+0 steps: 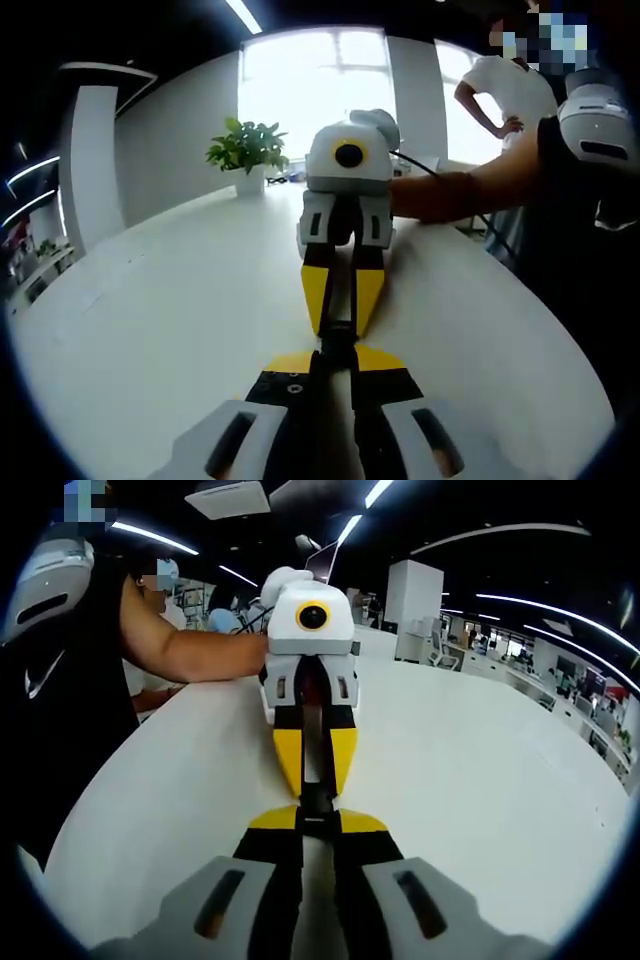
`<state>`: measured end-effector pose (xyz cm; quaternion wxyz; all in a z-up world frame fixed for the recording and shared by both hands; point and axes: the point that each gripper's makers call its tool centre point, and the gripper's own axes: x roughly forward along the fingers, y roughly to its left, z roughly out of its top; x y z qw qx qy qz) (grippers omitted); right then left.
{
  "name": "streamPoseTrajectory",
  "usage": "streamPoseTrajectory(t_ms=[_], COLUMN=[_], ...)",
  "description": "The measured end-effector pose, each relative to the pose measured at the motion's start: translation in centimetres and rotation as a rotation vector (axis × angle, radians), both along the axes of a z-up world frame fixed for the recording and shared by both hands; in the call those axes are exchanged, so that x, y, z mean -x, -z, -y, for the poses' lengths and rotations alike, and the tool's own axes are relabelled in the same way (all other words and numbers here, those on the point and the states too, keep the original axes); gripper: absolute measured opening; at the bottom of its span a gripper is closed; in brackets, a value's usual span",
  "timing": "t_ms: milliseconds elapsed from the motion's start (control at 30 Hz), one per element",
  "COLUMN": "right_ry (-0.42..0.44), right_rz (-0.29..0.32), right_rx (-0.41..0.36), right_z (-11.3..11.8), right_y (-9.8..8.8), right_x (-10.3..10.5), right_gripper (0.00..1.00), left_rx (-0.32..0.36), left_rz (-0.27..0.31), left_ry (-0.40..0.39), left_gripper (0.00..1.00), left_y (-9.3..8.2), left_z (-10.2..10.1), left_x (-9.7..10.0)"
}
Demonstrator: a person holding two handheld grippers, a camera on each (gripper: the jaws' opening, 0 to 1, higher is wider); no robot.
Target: Snap the two parts of the plastic buckle together until the buckle closes and remains connected.
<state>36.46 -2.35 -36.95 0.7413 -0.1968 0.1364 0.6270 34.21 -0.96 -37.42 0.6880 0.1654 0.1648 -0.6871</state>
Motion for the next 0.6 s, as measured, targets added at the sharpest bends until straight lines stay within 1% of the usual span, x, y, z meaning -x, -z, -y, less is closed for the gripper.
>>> streamPoseTrajectory(t_ms=[67, 267, 333, 433, 500, 600], right_ry=[0.0, -0.002, -0.002, 0.0, 0.001, 0.003], right_rz=[0.002, 0.001, 0.0, 0.001, 0.003, 0.005], right_rx=[0.0, -0.003, -0.01, -0.011, -0.01, -0.008], right_z=[0.02, 0.01, 0.08, 0.21, 0.13, 0.0], right_y=[0.0, -0.01, -0.01, -0.04, -0.05, -0.05], right_x=[-0.06, 0.0, -0.09, -0.3, -0.16, 0.14], right_gripper=[0.09, 0.09, 0.09, 0.09, 0.09, 0.09], left_rx=[-0.001, 0.003, 0.004, 0.011, 0.015, 0.025], left_rz=[-0.002, -0.01, -0.006, 0.006, 0.0, -0.02], left_ry=[-0.002, -0.004, 0.001, 0.001, -0.003, -0.009], left_gripper=[0.09, 0.1, 0.1, 0.11, 0.11, 0.19], left_y=[0.01, 0.03, 0.01, -0.08, -0.18, -0.38], left_z=[0.03, 0.01, 0.05, 0.13, 0.23, 0.29], left_x=[0.23, -0.1, 0.06, -0.21, -0.2, -0.34])
